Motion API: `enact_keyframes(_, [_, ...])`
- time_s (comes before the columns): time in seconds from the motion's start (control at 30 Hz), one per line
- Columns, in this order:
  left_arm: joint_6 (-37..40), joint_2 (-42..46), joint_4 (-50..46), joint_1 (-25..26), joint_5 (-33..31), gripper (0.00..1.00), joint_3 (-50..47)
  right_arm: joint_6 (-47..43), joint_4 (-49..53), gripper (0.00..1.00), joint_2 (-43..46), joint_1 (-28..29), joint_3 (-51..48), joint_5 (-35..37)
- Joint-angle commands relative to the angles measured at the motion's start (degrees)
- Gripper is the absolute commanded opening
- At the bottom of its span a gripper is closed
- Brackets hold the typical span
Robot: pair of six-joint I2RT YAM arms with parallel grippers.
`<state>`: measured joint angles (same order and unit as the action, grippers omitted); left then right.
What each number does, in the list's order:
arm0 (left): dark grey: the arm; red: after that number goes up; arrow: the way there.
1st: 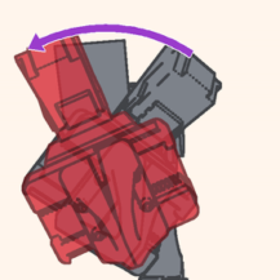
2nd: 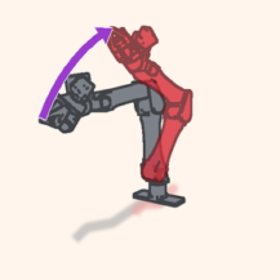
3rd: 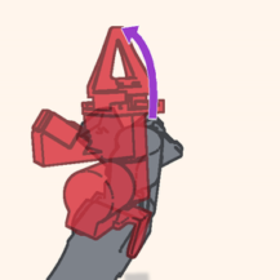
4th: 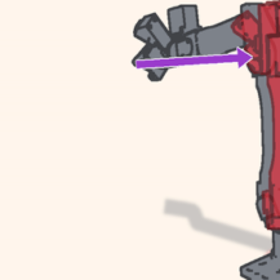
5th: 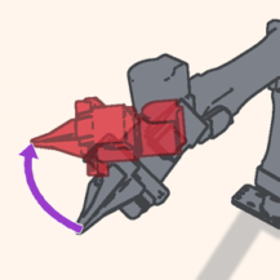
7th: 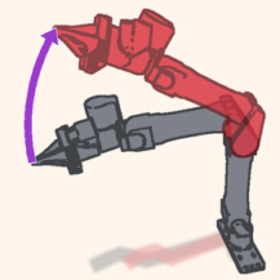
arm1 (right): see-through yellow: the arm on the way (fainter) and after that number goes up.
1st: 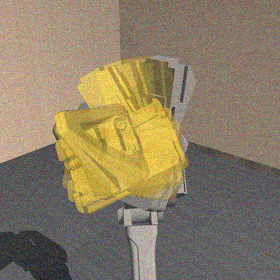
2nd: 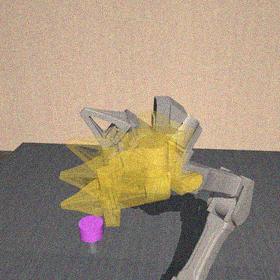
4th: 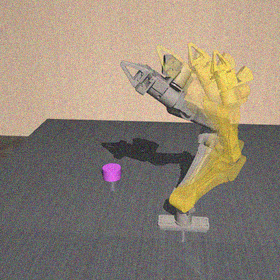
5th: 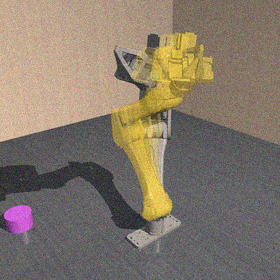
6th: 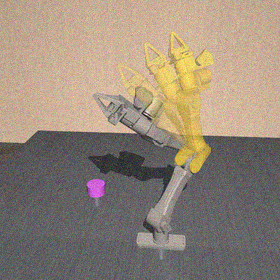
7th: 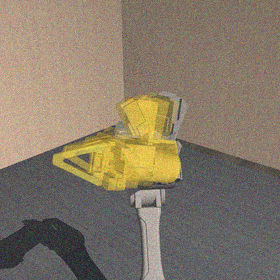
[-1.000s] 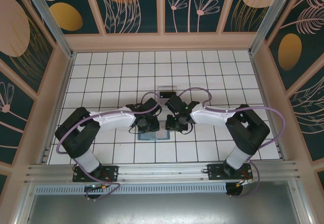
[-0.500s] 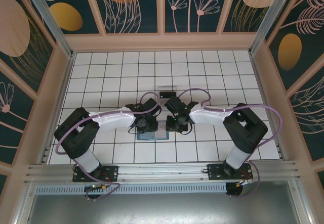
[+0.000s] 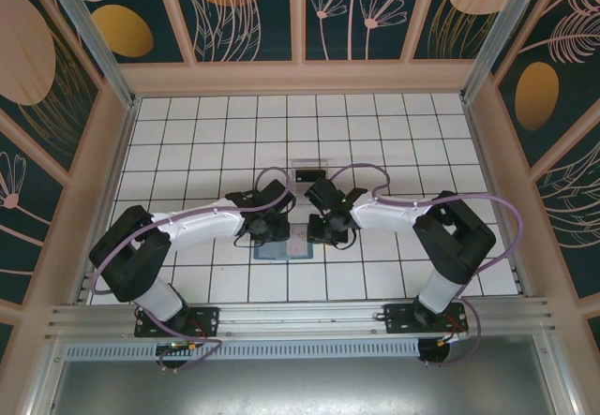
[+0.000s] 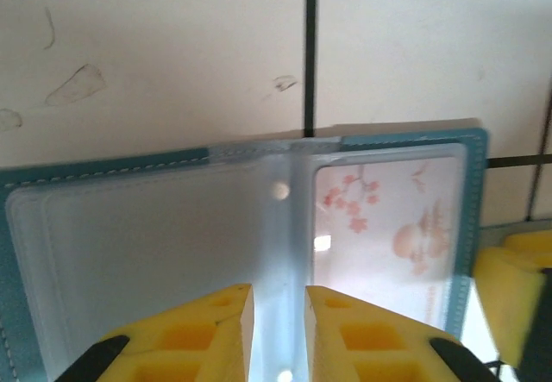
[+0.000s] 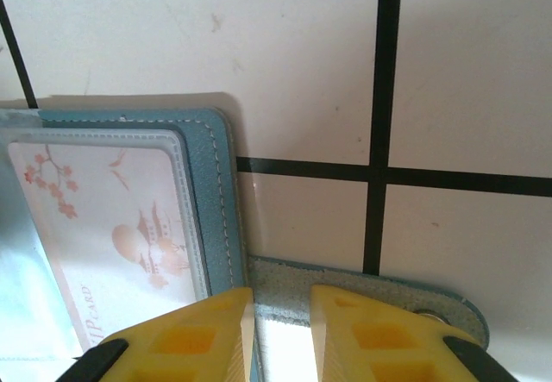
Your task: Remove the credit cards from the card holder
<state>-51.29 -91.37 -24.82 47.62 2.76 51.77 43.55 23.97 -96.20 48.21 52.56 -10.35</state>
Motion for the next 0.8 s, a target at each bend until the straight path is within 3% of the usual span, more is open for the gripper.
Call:
enact_keyframes(0.0, [-0.7,0.2,2.8,-0.3,2.3,0.27,-0.7,-0.8,2.4,0.26,-1.2,-0.4,-1.1,2.4])
enact_keyframes(0.3, [-0.5,-1.5,5.4,-0.3,5.0,0.28,-1.7,-0.7,2.7,0.26,-0.6,-0.4,-1.2,2.5])
enact_keyframes(0.77, [-0.3,-3.8,5.3,-0.3,4.2,0.26,-3.4,-0.7,2.9,0.25,-0.4,-0.4,-1.2,2.5])
